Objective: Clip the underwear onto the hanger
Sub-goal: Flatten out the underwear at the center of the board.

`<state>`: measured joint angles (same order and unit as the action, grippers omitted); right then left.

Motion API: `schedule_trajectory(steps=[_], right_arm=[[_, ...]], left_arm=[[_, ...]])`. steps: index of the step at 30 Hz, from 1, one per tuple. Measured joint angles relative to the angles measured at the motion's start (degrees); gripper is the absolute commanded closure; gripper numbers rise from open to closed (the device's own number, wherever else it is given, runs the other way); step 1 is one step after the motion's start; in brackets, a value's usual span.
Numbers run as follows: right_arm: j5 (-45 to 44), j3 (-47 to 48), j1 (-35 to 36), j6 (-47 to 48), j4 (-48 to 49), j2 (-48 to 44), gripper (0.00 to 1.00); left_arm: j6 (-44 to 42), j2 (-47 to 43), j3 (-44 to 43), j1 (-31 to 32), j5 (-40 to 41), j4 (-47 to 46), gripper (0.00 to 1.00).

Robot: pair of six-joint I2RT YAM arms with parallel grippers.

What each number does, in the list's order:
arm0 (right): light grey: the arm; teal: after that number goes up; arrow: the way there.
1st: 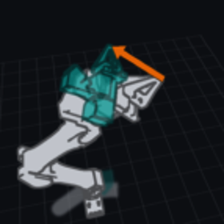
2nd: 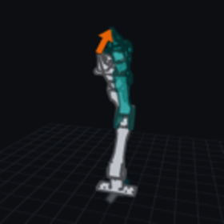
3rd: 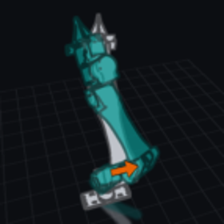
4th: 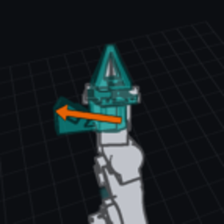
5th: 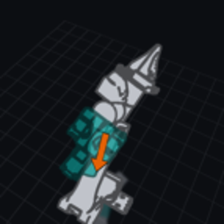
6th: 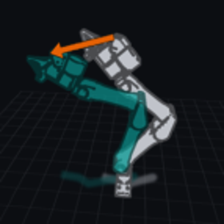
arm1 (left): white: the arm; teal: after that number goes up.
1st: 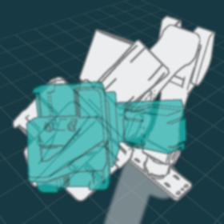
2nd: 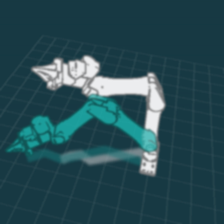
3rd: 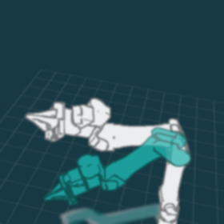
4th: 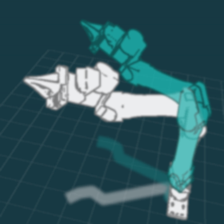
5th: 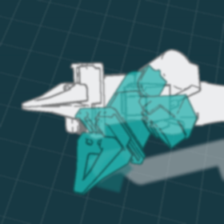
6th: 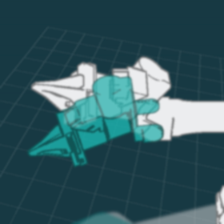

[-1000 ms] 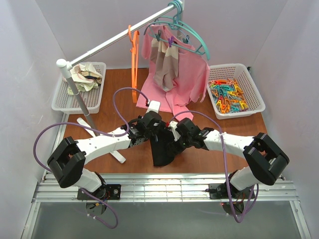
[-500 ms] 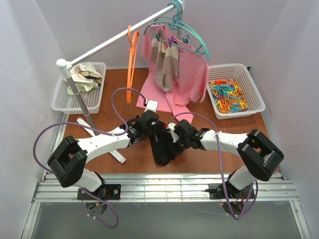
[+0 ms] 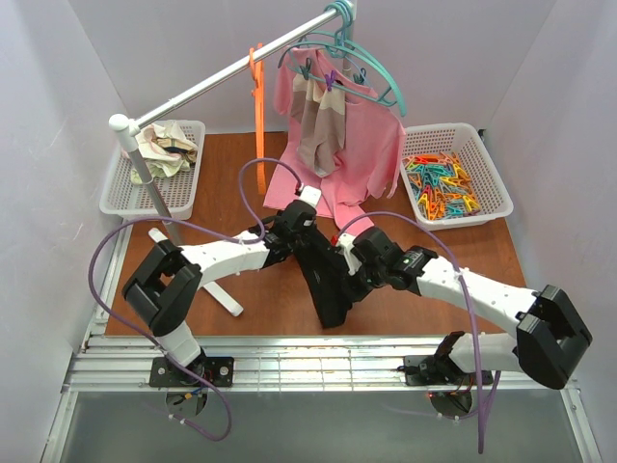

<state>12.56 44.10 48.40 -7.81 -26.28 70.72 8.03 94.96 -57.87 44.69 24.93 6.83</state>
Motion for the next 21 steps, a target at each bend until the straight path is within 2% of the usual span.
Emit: schedule_trajectory(steps=[1,2,5,7,14,18,19,21], right_arm=[[0.6,-0.3,0.0,0.0,-0.6,0.7,0.95],[1.1,-0.9,0.0,0.1,-0.8,1.9,0.73],[1.2,-2.4,0.0,0.1,-2.3,3.9,0.46],[0.7,-2.7,0.0,0.4,-3.7,4.2,0.34],[-2.5,1.9,0.0,1.2,-7.5,-0.7,0.32],[-2.8,4.9,0.0,1.7,-7.6,-2.1,0.35],[-2.5,5.2,0.2,1.9,-7.6,-1.6,0.35],[-2.2,5.5,0.7,1.9,-7.7,0.1,0.35]], left_arm=[[-0.4,0.6,-0.3,0.0,-0.1,-0.1,0.52],[-0.7,1.9,-0.9,0.0,-0.2,-0.1,0.4],[-0.9,4.1,-2.2,0.0,0.5,0.5,0.33],[-0.6,4.5,-2.9,-0.1,1.2,1.1,0.3],[3.5,-2.0,-3.1,-0.1,2.9,3.7,0.28],[8.2,-8.4,-1.6,-0.1,2.5,4.2,0.39],[9.6,-9.4,-0.8,-0.1,2.2,4.2,0.47],[13.2,-9.8,0.7,-0.1,1.4,5.0,0.55]])
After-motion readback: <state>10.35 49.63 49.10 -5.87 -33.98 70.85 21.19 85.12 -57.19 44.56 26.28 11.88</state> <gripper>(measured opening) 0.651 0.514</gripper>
